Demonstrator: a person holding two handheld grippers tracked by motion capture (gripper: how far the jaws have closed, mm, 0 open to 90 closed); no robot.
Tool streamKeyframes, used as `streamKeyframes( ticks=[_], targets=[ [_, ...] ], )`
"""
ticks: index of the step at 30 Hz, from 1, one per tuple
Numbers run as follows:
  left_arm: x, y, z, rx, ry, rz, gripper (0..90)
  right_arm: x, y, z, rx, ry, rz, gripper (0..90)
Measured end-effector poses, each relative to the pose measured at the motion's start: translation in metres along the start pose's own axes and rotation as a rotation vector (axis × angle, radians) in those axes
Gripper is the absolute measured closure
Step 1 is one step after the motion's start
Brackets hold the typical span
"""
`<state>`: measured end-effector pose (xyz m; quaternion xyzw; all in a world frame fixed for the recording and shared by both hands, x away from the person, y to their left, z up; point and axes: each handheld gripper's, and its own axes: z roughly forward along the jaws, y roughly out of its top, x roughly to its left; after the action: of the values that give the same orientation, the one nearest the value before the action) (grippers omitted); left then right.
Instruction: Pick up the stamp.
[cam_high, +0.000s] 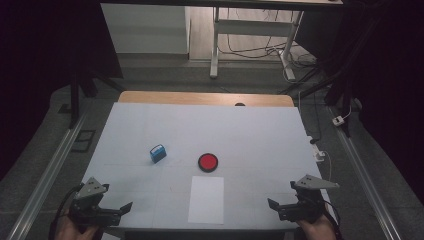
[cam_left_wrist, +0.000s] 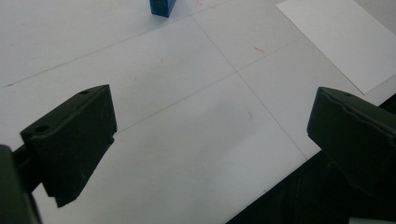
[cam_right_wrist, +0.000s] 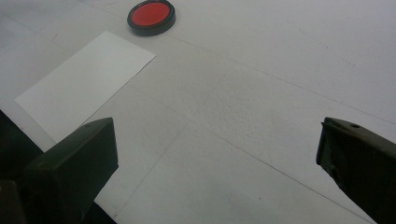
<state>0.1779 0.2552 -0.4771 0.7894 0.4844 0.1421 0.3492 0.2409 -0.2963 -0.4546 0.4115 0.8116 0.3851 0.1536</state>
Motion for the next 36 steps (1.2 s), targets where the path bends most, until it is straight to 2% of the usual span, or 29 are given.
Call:
streamKeyframes(
  ticks=[3, 9, 13, 17, 22, 27, 30, 33, 36],
  targets=[
    [0.001, 0.000, -0.001, -0.010, -0.028, 0.001, 1.3, 0.000, 0.000, 0.001, 0.005, 0.007, 0.000, 0.0],
    [0.002, 0.002, -0.002, -0.015, -0.050, 0.018, 1.0, 0.000, 0.000, 0.001, 0.006, 0.009, -0.002, 0.0],
    [0.002, 0.002, -0.001, -0.036, -0.092, 0.035, 0.4, 0.000, 0.000, 0.001, 0.009, 0.007, -0.006, 0.0],
    [0.004, 0.003, 0.001, -0.038, -0.119, 0.029, 0.4, 0.000, 0.000, 0.001, 0.009, 0.007, -0.004, 0.0],
    [0.005, 0.005, 0.001, -0.052, -0.124, 0.036, 0.4, 0.001, 0.000, 0.002, 0.012, 0.007, -0.008, 0.0],
    [0.006, 0.009, 0.002, -0.073, -0.111, 0.052, 0.4, 0.001, 0.000, 0.002, 0.015, 0.008, -0.011, 0.0],
    [0.006, 0.011, 0.005, -0.089, -0.122, 0.056, 0.2, 0.001, 0.000, 0.002, 0.016, 0.009, -0.012, 0.0],
    [0.004, 0.015, 0.007, -0.085, -0.106, 0.073, 0.0, 0.001, 0.000, 0.002, 0.015, 0.011, -0.013, 0.0],
    [0.004, 0.018, 0.010, -0.090, -0.112, 0.065, 0.0, 0.001, 0.000, 0.002, 0.017, 0.011, -0.014, 0.0]
  ],
)
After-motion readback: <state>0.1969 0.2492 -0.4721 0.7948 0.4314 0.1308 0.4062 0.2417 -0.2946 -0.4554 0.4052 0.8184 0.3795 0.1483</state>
